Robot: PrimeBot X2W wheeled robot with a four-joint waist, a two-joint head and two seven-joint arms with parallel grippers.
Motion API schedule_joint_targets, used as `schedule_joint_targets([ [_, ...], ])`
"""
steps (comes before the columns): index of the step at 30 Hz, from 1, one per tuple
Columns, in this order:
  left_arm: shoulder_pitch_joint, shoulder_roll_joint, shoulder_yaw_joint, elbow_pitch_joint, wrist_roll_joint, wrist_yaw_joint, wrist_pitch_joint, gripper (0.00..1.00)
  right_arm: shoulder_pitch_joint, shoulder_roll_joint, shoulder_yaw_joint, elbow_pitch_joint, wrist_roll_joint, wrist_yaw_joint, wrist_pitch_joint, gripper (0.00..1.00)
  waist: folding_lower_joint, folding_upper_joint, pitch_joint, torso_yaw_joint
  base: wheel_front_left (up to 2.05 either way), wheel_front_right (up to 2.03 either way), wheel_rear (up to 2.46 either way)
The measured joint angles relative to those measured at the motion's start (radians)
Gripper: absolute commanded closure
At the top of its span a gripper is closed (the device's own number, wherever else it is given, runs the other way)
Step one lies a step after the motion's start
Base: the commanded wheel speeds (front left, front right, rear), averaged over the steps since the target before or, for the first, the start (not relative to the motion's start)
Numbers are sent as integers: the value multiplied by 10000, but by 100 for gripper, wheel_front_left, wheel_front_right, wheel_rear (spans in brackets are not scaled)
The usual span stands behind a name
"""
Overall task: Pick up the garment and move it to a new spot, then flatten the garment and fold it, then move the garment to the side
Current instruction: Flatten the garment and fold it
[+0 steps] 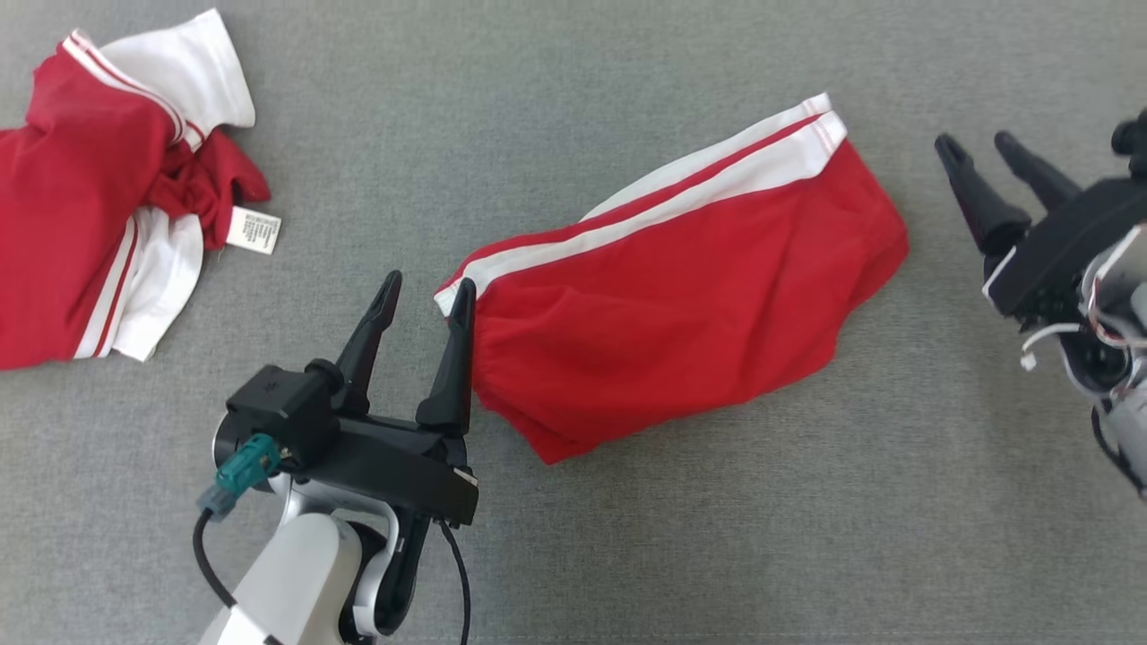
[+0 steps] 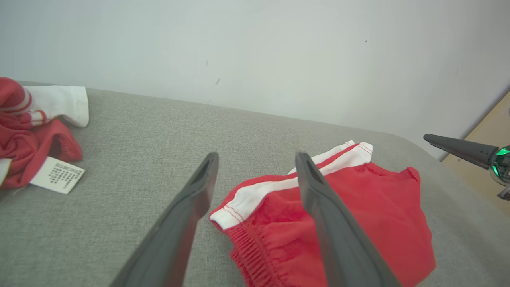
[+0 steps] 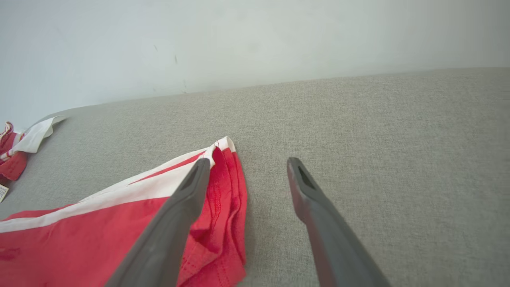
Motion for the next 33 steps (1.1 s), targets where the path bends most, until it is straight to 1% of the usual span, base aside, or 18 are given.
schedule_joint_targets([
  [5, 281, -46, -84, -171, 209, 73, -130, 0, 924, 56, -52, -92, 194, 0, -711, 0, 0, 0, -296, -248, 0, 0, 0],
  [9, 430, -169, -198, -293, 443, 115, -161, 0, 1592, 107, -199, -117, 527, 0, -1083, 0, 0, -1, -495, -376, 0, 0, 0],
  [15, 646, -228, -284, -541, 520, 127, -171, 0, 2206, 286, -476, -171, 1225, 0, -1323, 0, 0, -2, -570, -231, 0, 0, 0],
  [19, 666, -270, -305, -550, 539, 201, -171, 0, 2263, 447, -587, -426, 1778, 0, -1304, 0, -1, -2, -558, -48, 0, 0, 0],
  [25, 741, -389, -397, -569, 589, 203, -171, 0, 2536, 464, -665, -476, 2437, 0, -1018, 0, 0, -2, -566, 246, 0, 0, 0],
  [33, 879, -376, -372, -640, 606, 211, -163, 0, 2816, 493, -244, -915, 2828, 0, -272, 0, 0, -1, -641, 468, 0, 0, 0],
])
